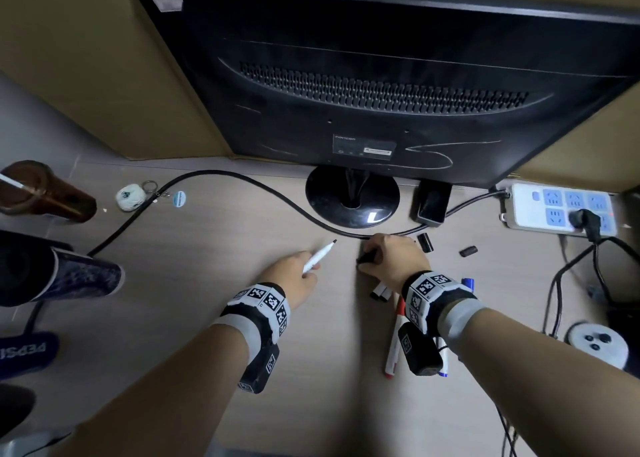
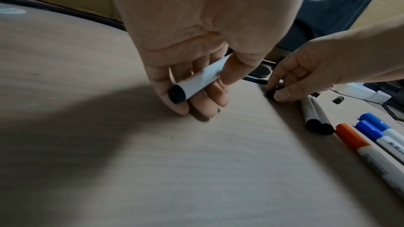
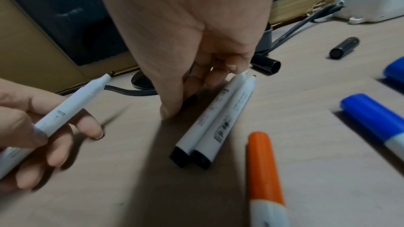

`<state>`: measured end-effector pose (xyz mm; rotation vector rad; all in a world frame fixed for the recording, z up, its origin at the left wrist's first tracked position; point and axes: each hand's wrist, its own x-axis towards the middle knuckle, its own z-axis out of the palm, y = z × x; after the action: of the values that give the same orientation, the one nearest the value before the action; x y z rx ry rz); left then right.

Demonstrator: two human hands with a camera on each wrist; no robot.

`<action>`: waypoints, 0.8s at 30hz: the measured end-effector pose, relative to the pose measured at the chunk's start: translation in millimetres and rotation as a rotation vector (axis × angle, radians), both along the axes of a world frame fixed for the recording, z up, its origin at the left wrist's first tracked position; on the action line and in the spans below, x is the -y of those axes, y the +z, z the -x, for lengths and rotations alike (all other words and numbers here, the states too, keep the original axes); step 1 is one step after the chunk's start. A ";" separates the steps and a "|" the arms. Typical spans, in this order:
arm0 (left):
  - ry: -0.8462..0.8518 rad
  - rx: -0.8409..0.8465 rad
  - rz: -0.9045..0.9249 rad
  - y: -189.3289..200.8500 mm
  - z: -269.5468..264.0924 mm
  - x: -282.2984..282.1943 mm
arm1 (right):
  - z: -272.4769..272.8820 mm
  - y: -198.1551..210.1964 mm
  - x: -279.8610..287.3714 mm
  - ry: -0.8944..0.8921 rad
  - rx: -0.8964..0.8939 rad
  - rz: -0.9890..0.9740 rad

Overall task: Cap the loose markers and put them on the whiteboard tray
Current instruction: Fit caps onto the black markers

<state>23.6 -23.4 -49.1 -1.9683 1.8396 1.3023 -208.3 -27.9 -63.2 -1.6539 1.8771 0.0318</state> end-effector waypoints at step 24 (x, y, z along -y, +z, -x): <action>-0.041 -0.074 0.127 41.3 40.9 -34.7 | 62.4 67.5 -52.3 -0.166 0.560 -0.049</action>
<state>-17.3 11.3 -7.8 -1.9556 2.0337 1.2932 -270.7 24.4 4.3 -1.2941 1.5536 -0.4091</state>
